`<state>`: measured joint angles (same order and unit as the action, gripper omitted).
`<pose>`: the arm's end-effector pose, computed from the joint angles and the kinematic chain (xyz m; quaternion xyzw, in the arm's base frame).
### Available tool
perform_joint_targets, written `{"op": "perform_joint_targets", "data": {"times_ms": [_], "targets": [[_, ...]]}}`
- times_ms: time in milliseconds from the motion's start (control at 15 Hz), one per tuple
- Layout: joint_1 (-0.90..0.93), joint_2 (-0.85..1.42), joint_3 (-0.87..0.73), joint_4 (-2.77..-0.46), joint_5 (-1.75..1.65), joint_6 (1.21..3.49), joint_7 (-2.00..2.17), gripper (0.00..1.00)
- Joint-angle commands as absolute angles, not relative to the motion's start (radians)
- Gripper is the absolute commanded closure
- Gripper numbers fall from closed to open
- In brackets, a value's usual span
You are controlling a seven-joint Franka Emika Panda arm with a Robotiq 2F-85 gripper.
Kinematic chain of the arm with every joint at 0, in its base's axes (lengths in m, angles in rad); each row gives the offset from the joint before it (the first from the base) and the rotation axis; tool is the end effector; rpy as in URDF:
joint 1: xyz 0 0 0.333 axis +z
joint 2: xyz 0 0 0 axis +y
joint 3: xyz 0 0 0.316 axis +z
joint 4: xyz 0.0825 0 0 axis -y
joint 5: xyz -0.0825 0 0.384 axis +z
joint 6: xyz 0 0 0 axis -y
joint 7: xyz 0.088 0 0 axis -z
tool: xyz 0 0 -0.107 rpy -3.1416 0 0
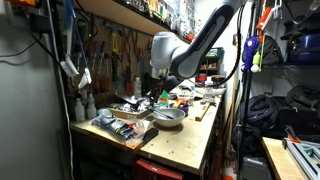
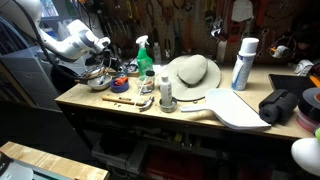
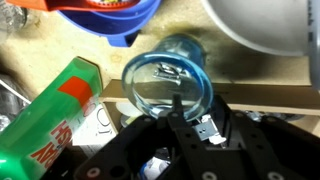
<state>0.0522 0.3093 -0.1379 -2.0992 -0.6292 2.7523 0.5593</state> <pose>0.6061 -0.0253 0.3031 0.9691 -0.0411 0.1978 0.1417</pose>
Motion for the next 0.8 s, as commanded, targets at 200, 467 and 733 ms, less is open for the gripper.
{"op": "perform_joint_targets", "data": {"times_ms": [200, 467, 733], "targets": [[0.037, 0.138, -0.101, -2.190, -0.369, 2.829, 0.380, 0.10], [0.006, 0.024, -0.074, -2.307, -0.258, 3.047, 0.226, 0.00], [0.019, 0.027, -0.085, -2.297, -0.226, 3.086, 0.207, 0.00]]}}
